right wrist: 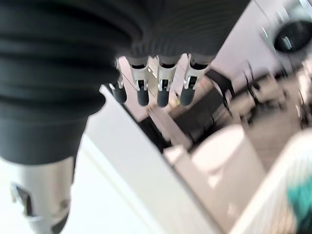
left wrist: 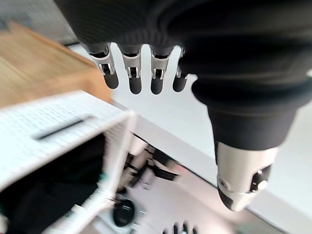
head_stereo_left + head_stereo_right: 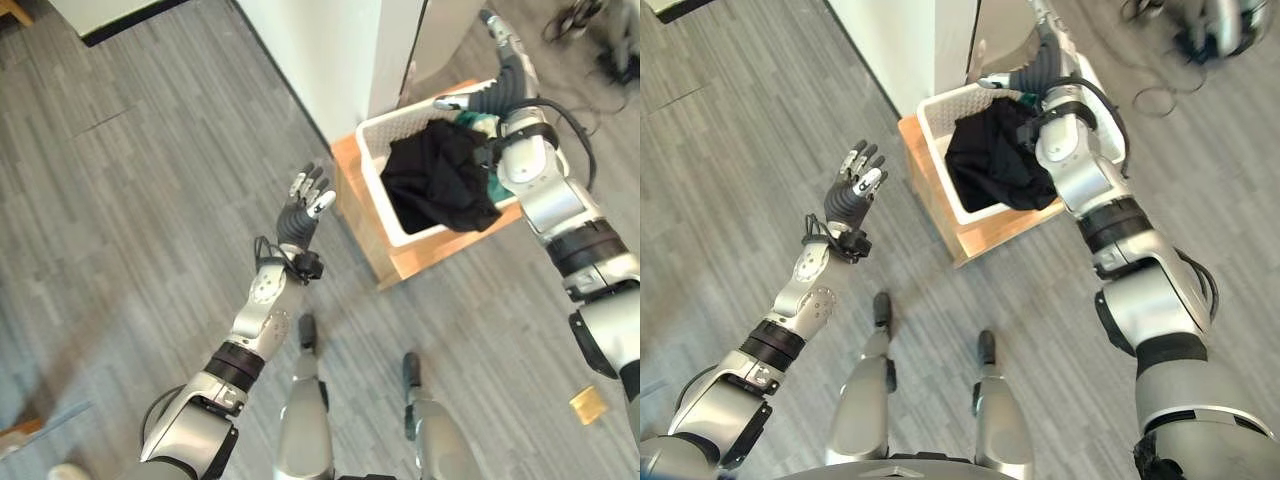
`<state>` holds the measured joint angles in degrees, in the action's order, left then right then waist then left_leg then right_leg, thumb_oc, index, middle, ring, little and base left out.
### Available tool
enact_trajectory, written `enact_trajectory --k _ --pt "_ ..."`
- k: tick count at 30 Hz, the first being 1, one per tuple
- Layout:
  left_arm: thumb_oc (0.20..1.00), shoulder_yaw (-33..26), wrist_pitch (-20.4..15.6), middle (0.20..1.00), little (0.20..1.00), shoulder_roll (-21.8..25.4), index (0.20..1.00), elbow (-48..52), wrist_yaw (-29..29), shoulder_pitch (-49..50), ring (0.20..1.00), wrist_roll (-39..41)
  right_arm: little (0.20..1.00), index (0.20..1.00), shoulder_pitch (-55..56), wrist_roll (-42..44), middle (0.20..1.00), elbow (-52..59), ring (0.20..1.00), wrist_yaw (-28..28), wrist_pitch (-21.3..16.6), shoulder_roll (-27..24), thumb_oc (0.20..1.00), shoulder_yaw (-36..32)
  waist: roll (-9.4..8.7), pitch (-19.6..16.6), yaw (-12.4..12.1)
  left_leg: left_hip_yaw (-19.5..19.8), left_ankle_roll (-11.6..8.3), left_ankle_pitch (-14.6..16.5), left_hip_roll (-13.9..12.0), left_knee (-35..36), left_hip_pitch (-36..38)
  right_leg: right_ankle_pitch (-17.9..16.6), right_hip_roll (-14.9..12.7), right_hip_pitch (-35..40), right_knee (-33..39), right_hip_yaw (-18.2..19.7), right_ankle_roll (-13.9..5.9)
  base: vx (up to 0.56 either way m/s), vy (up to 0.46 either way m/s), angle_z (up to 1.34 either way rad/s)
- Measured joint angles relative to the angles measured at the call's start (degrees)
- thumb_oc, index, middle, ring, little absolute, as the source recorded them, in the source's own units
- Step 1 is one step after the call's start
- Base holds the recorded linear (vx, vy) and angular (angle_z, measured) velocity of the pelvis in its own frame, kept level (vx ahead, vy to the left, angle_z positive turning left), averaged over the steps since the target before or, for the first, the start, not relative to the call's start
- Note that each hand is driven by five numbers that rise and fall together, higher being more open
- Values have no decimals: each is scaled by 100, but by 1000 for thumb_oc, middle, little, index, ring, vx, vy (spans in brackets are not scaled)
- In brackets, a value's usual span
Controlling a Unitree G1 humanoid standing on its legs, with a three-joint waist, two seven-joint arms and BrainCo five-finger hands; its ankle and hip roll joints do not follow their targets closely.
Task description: Pick up bed clothes into laundry basket.
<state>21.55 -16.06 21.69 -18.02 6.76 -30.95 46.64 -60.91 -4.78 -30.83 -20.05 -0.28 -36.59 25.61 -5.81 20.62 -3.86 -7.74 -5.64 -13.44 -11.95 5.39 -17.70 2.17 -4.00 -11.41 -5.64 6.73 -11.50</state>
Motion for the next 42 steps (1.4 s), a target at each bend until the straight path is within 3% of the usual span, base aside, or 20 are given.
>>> enact_trajectory --k 6,7,9,11,14,16,17,18,19,21,25,27,30,31,32,33,36,37,39,42 --pt "1000 -414 35 1000 1000 324 1000 626 619 252 1000 -991 1000 1000 3322 941 1000 2456 1000 132 -479 1211 1000 -1324 -323 -330 67 -38 58 359 -354 33 499 22 404 29 -1134 73 15 -21 -114 14" --pt "1000 -500 3 1000 1000 609 1000 896 831 17 1000 -1427 1000 1000 3617 1117 1000 2565 1000 378 -648 1256 1000 -783 -304 -437 71 -10 -60 798 -528 -6 352 566 758 -68 -973 237 161 -109 -124 70" --pt "1000 -592 -24 1000 1000 984 1000 1078 972 -399 1000 -1942 1000 1000 3714 1255 1000 2623 1000 527 -883 1585 1000 -670 -878 -498 140 -398 115 817 -91 -592 92 106 424 263 -7 164 705 4 69 125" --pt "1000 -1155 -36 1000 1000 549 1000 1019 1370 -91 1000 -2620 1000 1000 3900 1339 1000 2488 1000 650 -1129 1930 1000 -566 -92 -416 -80 137 197 684 -136 -1131 -68 204 677 646 -147 -361 206 89 221 152" --pt "1000 -1874 -169 1000 1000 691 1000 1217 1688 532 1000 -2666 1000 1000 3339 1424 1000 2301 1000 719 -1310 1793 1000 -134 -16 -516 -486 -403 236 852 127 -596 60 469 250 725 -188 -437 473 100 87 155" --pt "1000 -2119 -221 1000 1000 534 1000 1275 1731 691 1000 -2665 1000 1000 3283 1437 1000 2343 1000 656 -1487 1677 1000 -413 167 -535 -333 -559 896 658 182 -621 40 672 289 719 -613 -457 515 -40 204 189" --pt "1000 -2090 -256 1000 1000 483 1000 1488 1741 818 1000 -2664 1000 1000 3395 1483 1000 2362 1000 626 -1535 1647 1000 -607 258 -528 -249 -509 1251 322 221 -357 198 1069 388 474 -1435 -86 278 -69 247 201" --pt "1000 -1856 -314 1000 1000 377 1000 1689 1708 902 1000 -2652 1000 1000 3637 1502 1000 2602 1000 625 -1545 1510 1000 -764 417 -442 -120 -124 1312 135 361 -377 134 1398 716 480 -1543 530 470 -110 277 248" --pt "1000 -1671 -392 1000 1000 255 1000 1957 1611 1113 1000 -2663 1000 1000 3850 1571 1000 2861 1000 611 -1559 1389 1000 -820 485 -434 126 146 939 225 461 -258 149 1426 845 544 -1323 714 645 -51 183 235" --pt "1000 -1399 -450 1000 1000 362 1000 1877 1330 1479 1000 -2740 1000 1000 3924 1621 1000 2924 1000 667 -1593 1526 1000 -730 189 -418 395 -823 844 492 636 -598 88 1016 356 347 -1012 503 728 -43 232 203" --pt "1000 -1515 -256 1000 1000 288 1000 1530 1224 2106 1000 -2764 1000 1000 4300 1891 1000 3166 1000 818 -1527 1882 1000 -686 135 -490 301 -1181 282 1482 -450 -3076 18 927 -574 1515 -441 -694 485 3 219 132" --pt "1000 -1672 -253 1000 1000 214 1000 1585 1245 2482 1000 -2763 1000 1000 4378 1988 1000 3180 1000 852 -1600 1674 1000 -676 692 -872 370 -972 589 775 -926 -2192 306 1051 -420 1377 -1403 -910 239 5 226 137" --pt "1000 -1985 -181 1000 1000 179 1000 1489 1251 2527 1000 -2764 1000 1000 4383 2053 1000 3151 1000 969 -1624 1795 1000 -381 495 -958 75 -914 454 782 -538 -1493 386 1362 -843 706 -1044 -940 68 -1 214 87" --pt "1000 -2066 -122 1000 1000 225 1000 1460 1264 2550 1000 -2765 1000 1000 4298 2045 1000 3069 1000 1047 -1627 1842 1000 -196 454 -958 -73 -891 362 734 -417 -1344 367 1018 -778 729 -216 -994 99 11 334 116" --pt "1000 -1867 -83 1000 1000 529 1000 1403 1207 2386 1000 -2781 1000 1000 4297 2051 1000 2796 1000 1062 -1618 2166 1000 -259 80 -917 -126 -904 349 712 -124 -1375 267 -117 -877 908 241 -1030 10 36 291 170" --pt "1000 -1729 -77 1000 1000 567 1000 1332 1143 2320 1000 -2910 1000 1000 4297 2053 1000 2643 1000 1038 -1582 2266 1000 -330 60 -910 -116 -749 277 804 -205 -1324 290 44 -942 882 -217 -1099 -107 75 376 165" --pt "1000 -1577 -41 1000 1000 774 1000 1162 1144 2477 1000 -2960 1000 1000 4225 2052 1000 2645 1000 1076 -1537 2557 1000 -271 83 -805 -252 -842 358 957 42 -1140 656 -310 -823 471 -2073 33 38 182 499 114" --pt "1000 -1538 -62 1000 1000 765 1000 1264 1136 2415 1000 -2960 1000 1000 4224 2066 1000 2679 1000 1073 -1557 2541 1000 -282 322 -761 -193 -565 580 808 4 -858 748 298 -168 125 -2526 428 -398 222 514 118" --pt "1000 -1513 -148 1000 1000 845 1000 1259 1078 2268 1000 -2954 1000 1000 4250 2152 1000 2710 1000 1126 -1598 2499 1000 -280 341 -767 124 -288 598 827 -72 -337 791 636 719 40 -1742 457 -72 99 227 154" --pt "1000 -1526 -147 1000 1000 1087 1000 1275 1030 2365 1000 -2926 1000 1000 4319 2309 1000 2776 1000 1190 -1659 2478 1000 -441 -268 -848 393 -1036 639 324 573 -49 943 -119 557 -259 -335 178 447 68 81 123"
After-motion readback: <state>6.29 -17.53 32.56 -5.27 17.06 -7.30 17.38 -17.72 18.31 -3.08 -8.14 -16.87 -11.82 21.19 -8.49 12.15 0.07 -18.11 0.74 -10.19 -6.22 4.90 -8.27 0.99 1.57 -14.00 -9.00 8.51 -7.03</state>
